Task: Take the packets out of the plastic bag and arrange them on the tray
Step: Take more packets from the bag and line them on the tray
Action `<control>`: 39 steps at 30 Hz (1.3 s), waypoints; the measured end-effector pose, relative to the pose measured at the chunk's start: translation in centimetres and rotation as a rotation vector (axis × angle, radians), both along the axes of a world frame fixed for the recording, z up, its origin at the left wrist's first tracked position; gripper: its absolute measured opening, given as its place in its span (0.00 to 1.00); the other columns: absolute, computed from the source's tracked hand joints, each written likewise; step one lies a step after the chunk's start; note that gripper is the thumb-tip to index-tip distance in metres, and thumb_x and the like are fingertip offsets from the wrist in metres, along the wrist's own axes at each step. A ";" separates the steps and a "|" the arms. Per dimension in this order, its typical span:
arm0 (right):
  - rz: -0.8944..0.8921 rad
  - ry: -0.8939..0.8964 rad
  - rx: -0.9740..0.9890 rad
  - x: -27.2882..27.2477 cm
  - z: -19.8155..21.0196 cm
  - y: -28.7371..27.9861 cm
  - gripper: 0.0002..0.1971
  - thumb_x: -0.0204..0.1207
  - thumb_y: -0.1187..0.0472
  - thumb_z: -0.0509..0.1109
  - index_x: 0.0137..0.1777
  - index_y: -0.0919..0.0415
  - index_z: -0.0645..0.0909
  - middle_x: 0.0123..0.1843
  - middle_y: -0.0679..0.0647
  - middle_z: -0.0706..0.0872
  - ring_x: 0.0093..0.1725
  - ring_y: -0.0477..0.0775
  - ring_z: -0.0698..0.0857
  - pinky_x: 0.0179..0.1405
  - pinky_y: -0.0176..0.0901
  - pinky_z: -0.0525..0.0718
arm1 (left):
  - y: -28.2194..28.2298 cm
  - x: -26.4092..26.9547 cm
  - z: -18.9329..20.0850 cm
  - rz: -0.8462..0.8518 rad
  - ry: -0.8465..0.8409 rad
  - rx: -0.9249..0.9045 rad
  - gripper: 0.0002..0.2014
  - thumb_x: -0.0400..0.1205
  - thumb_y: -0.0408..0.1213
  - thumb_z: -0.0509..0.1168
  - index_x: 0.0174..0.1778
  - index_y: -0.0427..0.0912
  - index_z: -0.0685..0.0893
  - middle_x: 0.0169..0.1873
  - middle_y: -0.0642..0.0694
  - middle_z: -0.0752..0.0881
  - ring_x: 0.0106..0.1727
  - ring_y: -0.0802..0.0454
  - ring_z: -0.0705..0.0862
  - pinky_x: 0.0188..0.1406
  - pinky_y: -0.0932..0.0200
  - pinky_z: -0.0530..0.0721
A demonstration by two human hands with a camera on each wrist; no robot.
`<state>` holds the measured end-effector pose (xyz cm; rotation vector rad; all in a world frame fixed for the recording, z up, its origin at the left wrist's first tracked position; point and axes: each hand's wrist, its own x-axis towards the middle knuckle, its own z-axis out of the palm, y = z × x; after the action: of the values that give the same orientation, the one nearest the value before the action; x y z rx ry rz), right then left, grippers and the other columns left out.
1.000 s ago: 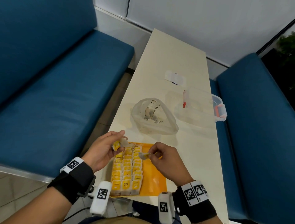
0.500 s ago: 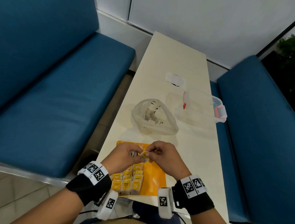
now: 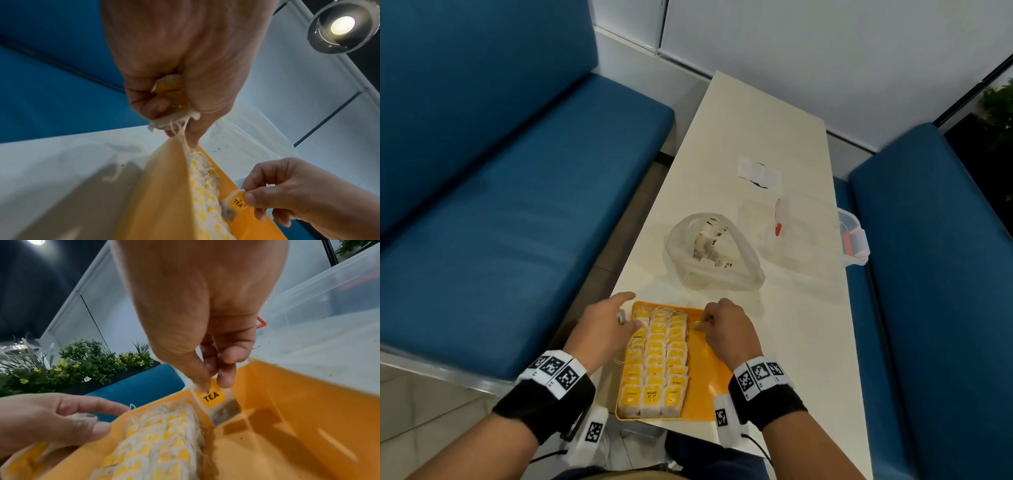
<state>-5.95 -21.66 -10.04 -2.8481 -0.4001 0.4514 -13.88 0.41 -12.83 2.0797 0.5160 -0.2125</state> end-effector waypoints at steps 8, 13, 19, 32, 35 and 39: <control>0.001 -0.038 -0.108 0.3 -1.2 0.6 0.09 0.80 0.63 0.61 0.53 0.58 0.83 0.52 0.57 0.84 0.51 0.60 0.84 0.46 0.49 0.84 | 0.1 -0.3 0.2 0.001 0.025 -0.035 0.25 0.83 0.43 0.74 0.77 0.50 0.81 0.71 0.43 0.85 0.71 0.45 0.82 0.66 0.55 0.80; 0.013 -0.061 -0.108 0.1 -1.5 1.2 0.09 0.83 0.61 0.59 0.55 0.59 0.81 0.52 0.58 0.82 0.50 0.62 0.85 0.44 0.49 0.82 | 0.2 -0.3 0.5 -0.010 0.036 -0.044 0.25 0.83 0.43 0.74 0.77 0.50 0.81 0.72 0.44 0.84 0.72 0.45 0.82 0.66 0.53 0.80; -0.008 -0.050 -0.094 0.1 -1.3 1.9 0.07 0.83 0.58 0.62 0.54 0.61 0.77 0.53 0.59 0.81 0.50 0.65 0.85 0.42 0.49 0.80 | 0.3 -0.1 0.4 -0.010 0.042 -0.062 0.24 0.83 0.42 0.74 0.77 0.50 0.81 0.71 0.44 0.85 0.72 0.45 0.82 0.67 0.50 0.81; -0.104 -0.062 0.121 -0.5 0.0 1.5 0.07 0.79 0.54 0.67 0.52 0.55 0.78 0.52 0.51 0.82 0.49 0.54 0.82 0.45 0.49 0.83 | 1.2 0.5 2.0 0.111 -0.012 -0.418 0.11 0.81 0.54 0.73 0.53 0.54 0.92 0.42 0.53 0.90 0.42 0.54 0.85 0.40 0.56 0.83; -0.040 -0.085 0.294 -1.4 1.2 1.8 0.05 0.77 0.56 0.71 0.51 0.54 0.81 0.48 0.47 0.83 0.45 0.47 0.82 0.46 0.45 0.84 | 0.9 1.1 3.2 0.162 0.096 -0.744 0.18 0.87 0.56 0.65 0.55 0.47 0.93 0.41 0.43 0.90 0.40 0.50 0.86 0.41 0.54 0.82; -0.010 0.026 0.545 -2.9 3.5 2.5 0.07 0.73 0.54 0.78 0.48 0.51 0.85 0.43 0.44 0.85 0.40 0.47 0.85 0.43 0.38 0.85 | 0.1 1.7 3.6 0.257 0.162 -1.005 0.21 0.89 0.51 0.62 0.57 0.38 0.92 0.44 0.35 0.89 0.45 0.44 0.89 0.41 0.53 0.89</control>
<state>-8.87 -19.12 -6.54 -2.3131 -0.4265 0.3159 -12.18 0.53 -9.19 1.0154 0.6017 -0.3931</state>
